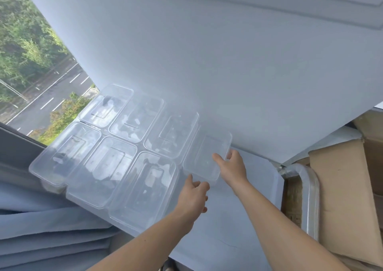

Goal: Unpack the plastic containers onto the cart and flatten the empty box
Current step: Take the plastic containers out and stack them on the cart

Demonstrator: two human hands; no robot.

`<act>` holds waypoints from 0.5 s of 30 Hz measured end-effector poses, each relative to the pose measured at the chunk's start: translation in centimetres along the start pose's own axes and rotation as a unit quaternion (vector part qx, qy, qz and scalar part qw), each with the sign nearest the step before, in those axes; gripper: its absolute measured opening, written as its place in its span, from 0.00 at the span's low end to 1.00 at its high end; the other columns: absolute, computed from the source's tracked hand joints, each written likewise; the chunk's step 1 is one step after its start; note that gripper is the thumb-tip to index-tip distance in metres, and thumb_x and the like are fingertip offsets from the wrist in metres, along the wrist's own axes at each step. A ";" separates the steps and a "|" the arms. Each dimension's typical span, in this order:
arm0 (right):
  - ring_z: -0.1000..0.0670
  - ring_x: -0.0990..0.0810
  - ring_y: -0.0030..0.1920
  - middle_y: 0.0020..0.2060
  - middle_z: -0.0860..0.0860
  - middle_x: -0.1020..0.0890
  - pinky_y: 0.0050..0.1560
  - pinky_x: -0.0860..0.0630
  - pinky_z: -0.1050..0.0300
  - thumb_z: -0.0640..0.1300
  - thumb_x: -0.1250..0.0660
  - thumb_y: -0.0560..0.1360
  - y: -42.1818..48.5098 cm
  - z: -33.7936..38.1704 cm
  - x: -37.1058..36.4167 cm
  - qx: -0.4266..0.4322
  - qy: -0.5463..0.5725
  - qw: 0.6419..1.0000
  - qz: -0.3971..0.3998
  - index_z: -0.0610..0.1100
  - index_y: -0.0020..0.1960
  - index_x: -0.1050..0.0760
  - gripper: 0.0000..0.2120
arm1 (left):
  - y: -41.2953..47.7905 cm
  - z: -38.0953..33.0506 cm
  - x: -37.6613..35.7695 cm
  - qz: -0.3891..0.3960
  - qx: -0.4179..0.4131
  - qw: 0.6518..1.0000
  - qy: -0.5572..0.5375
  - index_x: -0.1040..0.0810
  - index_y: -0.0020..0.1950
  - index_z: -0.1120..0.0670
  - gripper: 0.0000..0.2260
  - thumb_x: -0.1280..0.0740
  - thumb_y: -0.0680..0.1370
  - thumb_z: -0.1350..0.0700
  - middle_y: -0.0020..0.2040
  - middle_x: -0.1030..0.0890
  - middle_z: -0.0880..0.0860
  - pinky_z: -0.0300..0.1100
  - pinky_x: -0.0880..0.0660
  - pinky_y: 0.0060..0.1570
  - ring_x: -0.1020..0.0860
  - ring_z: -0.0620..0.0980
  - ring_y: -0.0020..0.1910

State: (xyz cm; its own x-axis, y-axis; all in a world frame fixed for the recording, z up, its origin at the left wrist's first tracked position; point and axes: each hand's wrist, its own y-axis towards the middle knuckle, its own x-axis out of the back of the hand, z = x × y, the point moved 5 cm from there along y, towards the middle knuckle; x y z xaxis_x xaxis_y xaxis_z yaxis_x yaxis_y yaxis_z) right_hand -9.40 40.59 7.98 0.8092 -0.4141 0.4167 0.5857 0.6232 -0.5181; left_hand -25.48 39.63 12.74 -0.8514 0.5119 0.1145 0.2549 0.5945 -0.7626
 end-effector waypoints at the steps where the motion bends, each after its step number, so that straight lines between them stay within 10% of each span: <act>1: 0.50 0.26 0.52 0.62 0.51 0.28 0.49 0.31 0.55 0.57 0.33 0.76 -0.4 0.0 0.3 0.003 -0.008 1.000 -0.001 0.45 0.66 0.31 0.24 | -0.4 0.2 0.0 0.002 0.000 1.000 0.013 0.47 0.81 0.50 0.31 0.39 0.80 0.55 0.63 0.27 0.48 0.44 0.22 0.47 0.21 0.51 0.53; 9: 0.48 0.33 0.73 0.76 0.49 0.36 0.67 0.33 0.52 0.58 0.35 0.78 -5.2 0.0 3.4 0.074 -0.085 0.993 0.024 0.45 0.79 0.41 0.34 | -4.8 -0.7 0.1 0.013 -0.097 0.980 0.173 0.46 0.81 0.51 0.31 0.38 0.80 0.51 0.77 0.36 0.49 0.43 0.30 0.63 0.30 0.46 0.67; 15: 0.50 0.35 0.75 0.76 0.50 0.35 0.70 0.36 0.53 0.58 0.38 0.80 -11.1 -0.1 8.0 0.123 -0.132 0.983 -0.029 0.45 0.77 0.37 0.30 | -8.0 -1.8 0.0 0.037 -0.220 0.875 0.429 0.45 0.81 0.53 0.29 0.41 0.82 0.48 0.80 0.41 0.50 0.43 0.40 0.72 0.39 0.50 0.77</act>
State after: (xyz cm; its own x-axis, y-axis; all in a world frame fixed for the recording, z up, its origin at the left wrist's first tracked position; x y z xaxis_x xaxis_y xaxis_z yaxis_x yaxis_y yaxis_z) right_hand -9.41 30.26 16.96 0.7164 -0.2866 0.6361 0.5749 0.7590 -0.3055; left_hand -26.73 35.95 19.99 -0.2147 0.7238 0.6557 0.6078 0.6246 -0.4904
